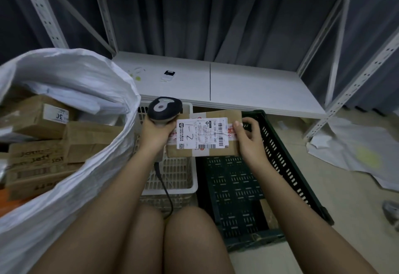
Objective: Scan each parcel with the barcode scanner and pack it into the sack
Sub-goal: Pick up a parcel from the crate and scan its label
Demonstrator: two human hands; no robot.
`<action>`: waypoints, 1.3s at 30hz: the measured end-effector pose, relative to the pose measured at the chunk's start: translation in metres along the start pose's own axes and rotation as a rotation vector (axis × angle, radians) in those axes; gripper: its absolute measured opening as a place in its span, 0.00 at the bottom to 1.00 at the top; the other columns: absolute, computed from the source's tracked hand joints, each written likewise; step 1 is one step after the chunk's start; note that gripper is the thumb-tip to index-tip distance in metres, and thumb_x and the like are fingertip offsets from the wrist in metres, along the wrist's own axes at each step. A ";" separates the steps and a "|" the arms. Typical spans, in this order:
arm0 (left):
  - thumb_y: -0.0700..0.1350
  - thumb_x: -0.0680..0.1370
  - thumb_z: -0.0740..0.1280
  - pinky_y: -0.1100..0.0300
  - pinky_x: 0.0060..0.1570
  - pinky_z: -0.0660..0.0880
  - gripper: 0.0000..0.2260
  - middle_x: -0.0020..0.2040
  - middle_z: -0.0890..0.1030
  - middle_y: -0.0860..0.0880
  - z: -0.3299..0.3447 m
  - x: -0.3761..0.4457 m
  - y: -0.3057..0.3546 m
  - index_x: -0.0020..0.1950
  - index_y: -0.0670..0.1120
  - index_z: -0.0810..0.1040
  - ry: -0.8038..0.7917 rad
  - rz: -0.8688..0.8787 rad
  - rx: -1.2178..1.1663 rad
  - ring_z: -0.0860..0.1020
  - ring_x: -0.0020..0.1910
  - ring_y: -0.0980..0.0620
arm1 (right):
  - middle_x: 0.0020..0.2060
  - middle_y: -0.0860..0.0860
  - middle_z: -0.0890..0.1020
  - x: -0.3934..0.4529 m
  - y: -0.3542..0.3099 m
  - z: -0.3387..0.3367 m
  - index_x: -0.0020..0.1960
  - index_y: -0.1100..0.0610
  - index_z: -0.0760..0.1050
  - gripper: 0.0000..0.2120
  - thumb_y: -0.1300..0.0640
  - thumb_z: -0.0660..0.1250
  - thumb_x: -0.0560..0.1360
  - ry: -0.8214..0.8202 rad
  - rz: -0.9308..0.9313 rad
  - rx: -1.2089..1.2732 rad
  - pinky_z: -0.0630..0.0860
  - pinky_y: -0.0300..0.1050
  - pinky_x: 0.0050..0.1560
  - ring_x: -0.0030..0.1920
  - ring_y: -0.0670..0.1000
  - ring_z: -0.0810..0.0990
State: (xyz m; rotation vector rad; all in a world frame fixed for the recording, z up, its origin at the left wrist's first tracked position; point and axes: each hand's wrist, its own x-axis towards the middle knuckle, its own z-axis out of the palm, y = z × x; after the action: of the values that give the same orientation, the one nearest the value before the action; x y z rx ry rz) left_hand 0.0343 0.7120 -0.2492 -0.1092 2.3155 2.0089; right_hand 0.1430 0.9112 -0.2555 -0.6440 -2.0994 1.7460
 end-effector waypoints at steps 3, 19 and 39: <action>0.39 0.72 0.74 0.56 0.59 0.72 0.25 0.62 0.79 0.46 0.003 -0.004 -0.004 0.68 0.42 0.72 0.038 -0.037 -0.023 0.77 0.60 0.48 | 0.62 0.52 0.78 0.002 0.001 -0.005 0.74 0.45 0.61 0.26 0.56 0.64 0.79 -0.157 0.021 0.003 0.81 0.49 0.52 0.54 0.51 0.82; 0.41 0.72 0.75 0.60 0.58 0.68 0.27 0.57 0.75 0.53 -0.025 -0.022 0.009 0.69 0.45 0.71 -0.217 0.104 0.111 0.72 0.58 0.55 | 0.60 0.51 0.72 0.040 -0.029 -0.017 0.64 0.49 0.69 0.24 0.56 0.74 0.72 0.116 -0.061 0.035 0.79 0.40 0.48 0.55 0.51 0.78; 0.41 0.71 0.75 0.54 0.59 0.74 0.23 0.58 0.81 0.46 -0.007 -0.012 0.004 0.65 0.46 0.75 -0.243 0.058 -0.008 0.78 0.57 0.48 | 0.58 0.47 0.81 0.057 0.021 0.030 0.66 0.53 0.72 0.29 0.55 0.78 0.68 0.047 0.111 0.281 0.75 0.50 0.64 0.58 0.47 0.80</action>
State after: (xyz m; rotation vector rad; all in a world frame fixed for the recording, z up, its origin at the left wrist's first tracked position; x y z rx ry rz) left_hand 0.0455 0.7061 -0.2428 0.1931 2.1834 1.9345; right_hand 0.0820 0.9196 -0.2834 -0.7219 -1.7710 2.0164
